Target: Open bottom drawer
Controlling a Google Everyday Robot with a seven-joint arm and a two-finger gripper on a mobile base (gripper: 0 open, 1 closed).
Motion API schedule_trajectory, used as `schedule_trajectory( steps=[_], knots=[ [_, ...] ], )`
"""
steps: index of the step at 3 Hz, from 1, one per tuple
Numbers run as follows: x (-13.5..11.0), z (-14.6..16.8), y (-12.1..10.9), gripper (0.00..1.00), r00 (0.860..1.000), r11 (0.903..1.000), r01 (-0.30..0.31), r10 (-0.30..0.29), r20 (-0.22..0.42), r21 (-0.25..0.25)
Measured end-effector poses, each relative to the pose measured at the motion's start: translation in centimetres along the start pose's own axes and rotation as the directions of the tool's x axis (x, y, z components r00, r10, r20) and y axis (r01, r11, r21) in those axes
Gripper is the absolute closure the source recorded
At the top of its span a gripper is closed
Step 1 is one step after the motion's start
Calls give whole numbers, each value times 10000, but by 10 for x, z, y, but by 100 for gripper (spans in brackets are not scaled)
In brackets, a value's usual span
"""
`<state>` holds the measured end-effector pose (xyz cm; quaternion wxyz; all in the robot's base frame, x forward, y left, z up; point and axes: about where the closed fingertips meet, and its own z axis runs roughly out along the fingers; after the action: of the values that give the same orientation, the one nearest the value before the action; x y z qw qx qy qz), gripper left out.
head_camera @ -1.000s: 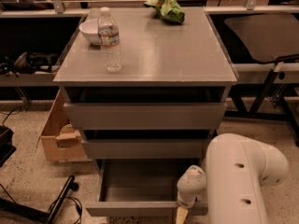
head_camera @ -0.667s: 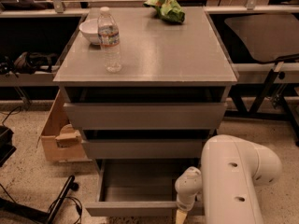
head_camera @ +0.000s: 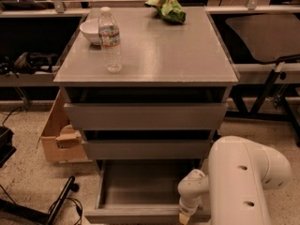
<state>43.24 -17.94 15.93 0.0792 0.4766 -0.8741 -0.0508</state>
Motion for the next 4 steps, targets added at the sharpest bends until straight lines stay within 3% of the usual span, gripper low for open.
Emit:
schedule_trajectory(
  steps=[1, 2, 4],
  knots=[
    [5, -3, 7, 94, 9999, 9999, -144, 144, -89, -19],
    [11, -4, 15, 100, 9994, 9995, -299, 298, -167, -61],
    [21, -4, 27, 100, 9985, 9987, -486, 481, -271, -180]
  ],
)
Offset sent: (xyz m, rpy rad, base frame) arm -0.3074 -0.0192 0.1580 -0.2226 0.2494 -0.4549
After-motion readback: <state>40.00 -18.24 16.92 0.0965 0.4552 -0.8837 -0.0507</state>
